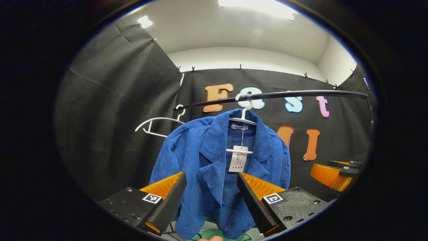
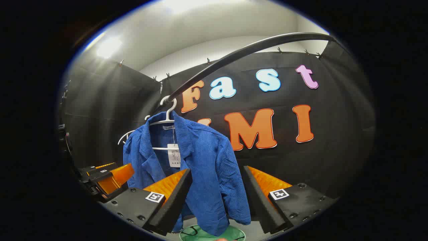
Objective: Grasp the clothes on the hanger with both hands and then place them into the laundry hamper below.
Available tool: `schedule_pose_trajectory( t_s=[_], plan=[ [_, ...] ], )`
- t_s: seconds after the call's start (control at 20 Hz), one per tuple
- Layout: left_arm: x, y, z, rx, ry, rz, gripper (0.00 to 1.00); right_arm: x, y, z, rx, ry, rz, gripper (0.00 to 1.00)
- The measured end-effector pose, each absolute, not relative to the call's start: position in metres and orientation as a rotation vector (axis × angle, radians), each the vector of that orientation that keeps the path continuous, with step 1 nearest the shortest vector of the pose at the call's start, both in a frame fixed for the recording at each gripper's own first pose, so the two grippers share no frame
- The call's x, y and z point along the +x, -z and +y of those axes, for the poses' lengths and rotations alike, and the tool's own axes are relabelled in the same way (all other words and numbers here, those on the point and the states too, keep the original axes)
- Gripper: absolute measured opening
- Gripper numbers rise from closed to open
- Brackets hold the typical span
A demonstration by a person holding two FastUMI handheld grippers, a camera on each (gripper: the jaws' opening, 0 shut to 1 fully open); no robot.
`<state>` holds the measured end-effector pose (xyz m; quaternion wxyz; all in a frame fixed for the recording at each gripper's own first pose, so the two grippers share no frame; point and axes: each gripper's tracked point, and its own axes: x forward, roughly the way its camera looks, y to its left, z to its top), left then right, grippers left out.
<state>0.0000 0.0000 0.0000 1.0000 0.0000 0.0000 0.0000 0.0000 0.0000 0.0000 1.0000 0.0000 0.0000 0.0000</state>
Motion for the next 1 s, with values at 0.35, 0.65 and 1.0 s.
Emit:
schedule_pose_trajectory(
  t_s=[0.35, 0.65, 1.0],
  plan=[
    [0.001, -0.002, -0.001, 0.003, 0.002, -0.010, 0.95, 0.001, -0.001, -0.002, -0.009, 0.007, -0.005, 0.99],
    [0.001, -0.001, -0.003, 0.006, 0.010, -0.012, 0.92, 0.001, -0.002, 0.001, -0.004, 0.002, -0.013, 0.99],
    [0.001, 0.006, 0.007, -0.020, -0.006, 0.009, 0.95, 0.003, 0.003, 0.013, -0.023, -0.022, -0.002, 0.99]
  ],
)
